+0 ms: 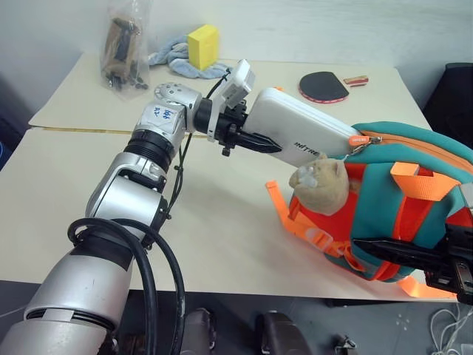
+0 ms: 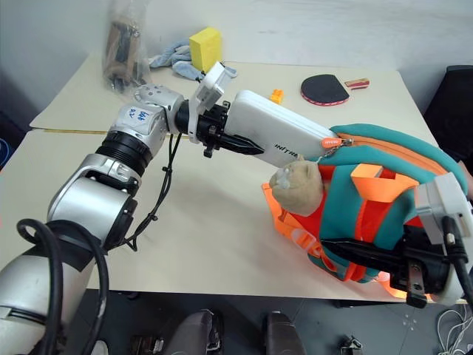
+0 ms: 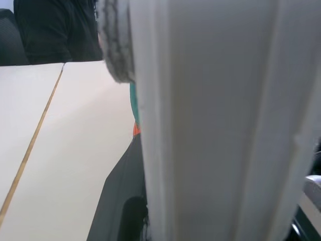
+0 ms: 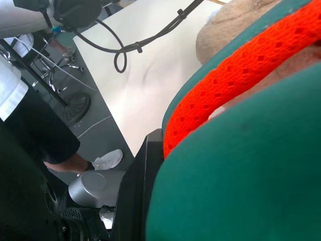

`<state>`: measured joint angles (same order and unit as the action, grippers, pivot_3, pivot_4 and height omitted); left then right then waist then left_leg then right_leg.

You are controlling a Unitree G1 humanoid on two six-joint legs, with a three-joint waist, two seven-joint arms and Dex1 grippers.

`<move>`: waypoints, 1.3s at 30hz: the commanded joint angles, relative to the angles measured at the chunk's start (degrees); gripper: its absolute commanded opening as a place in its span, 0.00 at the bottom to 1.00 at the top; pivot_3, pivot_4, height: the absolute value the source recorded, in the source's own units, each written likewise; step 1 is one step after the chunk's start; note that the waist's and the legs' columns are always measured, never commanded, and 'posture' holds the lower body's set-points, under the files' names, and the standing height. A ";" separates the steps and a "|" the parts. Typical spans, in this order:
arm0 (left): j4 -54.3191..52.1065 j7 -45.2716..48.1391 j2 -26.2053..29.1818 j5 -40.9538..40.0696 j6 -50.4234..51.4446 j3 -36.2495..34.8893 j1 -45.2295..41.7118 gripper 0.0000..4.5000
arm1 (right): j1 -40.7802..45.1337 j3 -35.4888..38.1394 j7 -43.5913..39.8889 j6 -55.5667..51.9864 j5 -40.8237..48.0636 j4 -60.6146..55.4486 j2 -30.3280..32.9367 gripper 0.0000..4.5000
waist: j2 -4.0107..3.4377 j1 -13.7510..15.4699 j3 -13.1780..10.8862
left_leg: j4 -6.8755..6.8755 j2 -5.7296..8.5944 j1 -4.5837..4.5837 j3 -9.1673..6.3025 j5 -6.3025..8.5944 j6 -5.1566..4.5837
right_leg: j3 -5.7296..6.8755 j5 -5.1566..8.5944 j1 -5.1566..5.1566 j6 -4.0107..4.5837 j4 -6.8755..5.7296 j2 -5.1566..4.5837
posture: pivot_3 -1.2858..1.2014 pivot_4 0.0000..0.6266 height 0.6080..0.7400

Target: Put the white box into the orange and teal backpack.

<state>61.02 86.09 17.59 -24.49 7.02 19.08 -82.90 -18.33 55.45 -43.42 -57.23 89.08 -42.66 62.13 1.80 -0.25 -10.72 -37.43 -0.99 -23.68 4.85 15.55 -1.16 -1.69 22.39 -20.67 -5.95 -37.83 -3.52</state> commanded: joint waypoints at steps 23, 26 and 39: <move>-11.36 6.41 -1.64 5.47 7.78 -6.99 6.95 0.99 | -5.31 -3.29 6.99 8.69 0.41 -6.86 -7.14 0.00 | -0.10 -0.36 0.06 | -0.33 0.02 -0.34 -0.48 -0.05 0.08 | 0.20 0.00 -0.17 -0.01 -0.21 0.11 | 0.52 0.24 1.00; -22.29 6.41 5.42 -5.63 19.71 -5.72 8.74 0.99 | -6.22 -3.71 7.00 9.38 0.00 -7.11 -7.51 0.00 | -0.11 -0.05 0.06 | -0.41 0.03 -0.39 -0.59 -0.05 0.08 | 0.32 0.00 -0.12 -0.01 -0.21 0.06 | 0.52 0.24 1.00; -42.59 -4.93 -3.32 -2.39 24.54 1.00 16.57 0.99 | -7.39 -4.33 7.89 11.41 0.59 -7.13 -7.17 0.00 | -0.22 1.25 0.11 | -0.73 0.26 -0.37 -1.58 -0.08 0.03 | 0.72 0.00 0.66 -0.01 0.07 0.08 | 0.52 0.24 1.00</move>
<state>19.80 83.52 15.30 -30.37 34.71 18.72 -66.47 -25.58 50.30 -35.79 -47.25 88.76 -48.91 54.87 1.57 1.00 -10.61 -38.12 -0.74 -24.04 3.27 15.46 -1.11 -0.97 22.39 -20.01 -5.96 -37.74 -3.42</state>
